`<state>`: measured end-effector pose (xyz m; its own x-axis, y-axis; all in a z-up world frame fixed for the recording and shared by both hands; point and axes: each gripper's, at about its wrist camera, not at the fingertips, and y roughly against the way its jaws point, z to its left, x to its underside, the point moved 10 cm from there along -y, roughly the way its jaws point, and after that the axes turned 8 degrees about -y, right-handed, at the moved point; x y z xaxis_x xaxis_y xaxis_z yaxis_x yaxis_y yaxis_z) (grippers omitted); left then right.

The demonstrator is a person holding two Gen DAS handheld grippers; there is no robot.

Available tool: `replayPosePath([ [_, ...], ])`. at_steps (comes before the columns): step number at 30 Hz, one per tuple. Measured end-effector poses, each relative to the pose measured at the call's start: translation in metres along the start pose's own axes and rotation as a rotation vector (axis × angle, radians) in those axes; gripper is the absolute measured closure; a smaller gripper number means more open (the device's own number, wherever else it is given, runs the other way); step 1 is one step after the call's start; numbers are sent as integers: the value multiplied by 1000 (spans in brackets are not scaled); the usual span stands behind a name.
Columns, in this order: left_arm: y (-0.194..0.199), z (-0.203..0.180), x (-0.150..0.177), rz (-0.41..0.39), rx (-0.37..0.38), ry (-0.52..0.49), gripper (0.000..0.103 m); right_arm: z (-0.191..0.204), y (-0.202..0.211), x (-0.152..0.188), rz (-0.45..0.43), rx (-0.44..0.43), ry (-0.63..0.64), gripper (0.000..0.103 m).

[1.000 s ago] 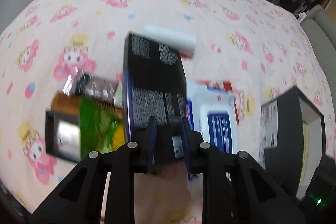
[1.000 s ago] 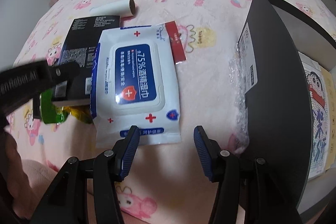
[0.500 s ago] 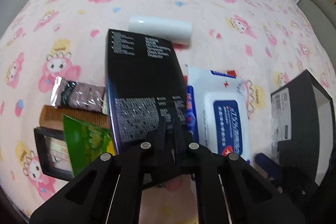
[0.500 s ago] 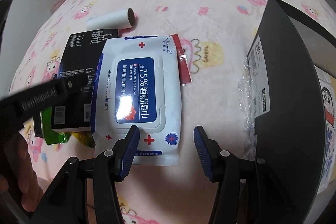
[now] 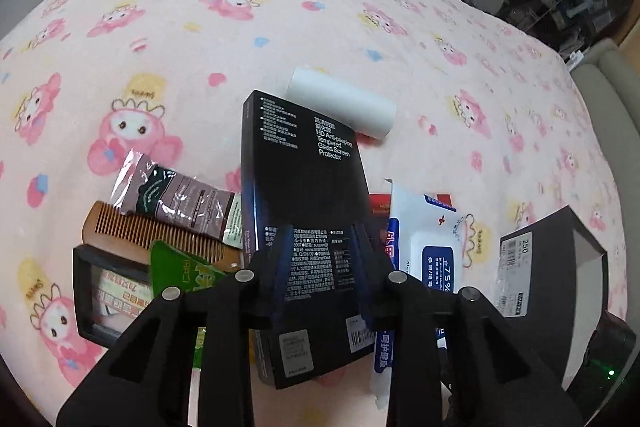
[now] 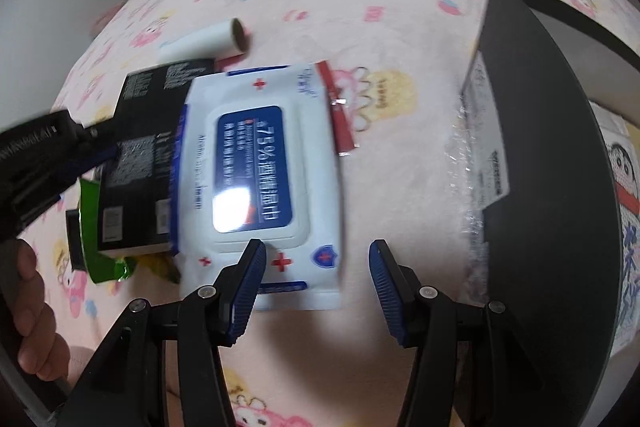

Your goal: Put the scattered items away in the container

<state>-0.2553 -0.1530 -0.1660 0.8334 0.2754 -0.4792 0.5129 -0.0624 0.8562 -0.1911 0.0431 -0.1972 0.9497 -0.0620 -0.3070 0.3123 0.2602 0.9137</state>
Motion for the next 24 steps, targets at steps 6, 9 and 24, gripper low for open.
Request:
replayPosePath([
  [6,-2,-3,7,45,41,-18,75,5,-1,3,35,-52,-2,53],
  [9,-3,-8,11,73,128,7,75,6,0,4,49,-99,-24,53],
  [24,-21,-51,55,264,225,-71,95,7,-8,24,54,-68,-38,49],
])
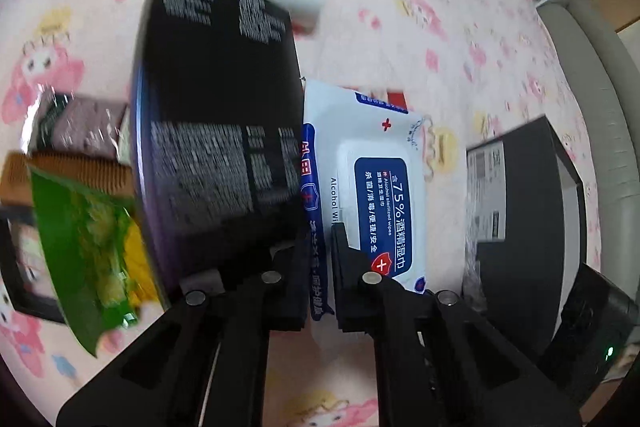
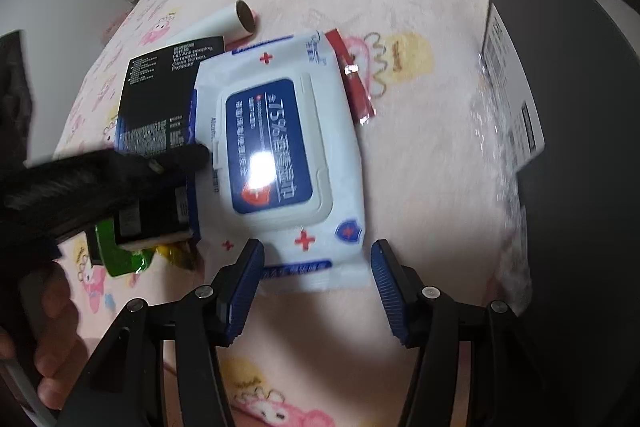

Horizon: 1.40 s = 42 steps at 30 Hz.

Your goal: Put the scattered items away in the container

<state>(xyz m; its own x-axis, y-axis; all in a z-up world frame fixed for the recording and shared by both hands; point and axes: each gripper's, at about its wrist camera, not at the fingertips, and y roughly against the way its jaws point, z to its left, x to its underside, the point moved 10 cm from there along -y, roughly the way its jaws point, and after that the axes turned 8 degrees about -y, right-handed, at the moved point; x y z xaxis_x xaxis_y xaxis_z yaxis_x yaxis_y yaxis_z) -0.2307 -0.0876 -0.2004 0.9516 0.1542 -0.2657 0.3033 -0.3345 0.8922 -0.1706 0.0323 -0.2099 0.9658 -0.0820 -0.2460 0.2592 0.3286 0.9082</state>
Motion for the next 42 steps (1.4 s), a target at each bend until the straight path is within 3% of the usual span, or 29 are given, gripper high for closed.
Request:
replayPosePath([
  [4,10,-4,21,27,-16,-13,97,1,9,17,2,59,81,48],
  [10,25,-7,50,48,17,-23,90,-2,20,38,20,50,95,48],
  [13,36,3,40,18,5,8,79,-3,15,43,35,45,81,48],
  [21,33,19,-17,-86,-94,-31,72,1,8,38,29,20,63,45],
  [24,16,13,-32,-92,-112,-74,72,3,6,40,13,22,85,45],
  [30,4,11,-34,-68,-167,-136,77,9,7,35,-44,26,87,45],
  [37,2,10,-12,-26,-140,-112,91,11,4,41,-56,32,86,45],
  [42,8,8,6,-11,-109,-94,93,4,2,42,-40,17,76,45],
])
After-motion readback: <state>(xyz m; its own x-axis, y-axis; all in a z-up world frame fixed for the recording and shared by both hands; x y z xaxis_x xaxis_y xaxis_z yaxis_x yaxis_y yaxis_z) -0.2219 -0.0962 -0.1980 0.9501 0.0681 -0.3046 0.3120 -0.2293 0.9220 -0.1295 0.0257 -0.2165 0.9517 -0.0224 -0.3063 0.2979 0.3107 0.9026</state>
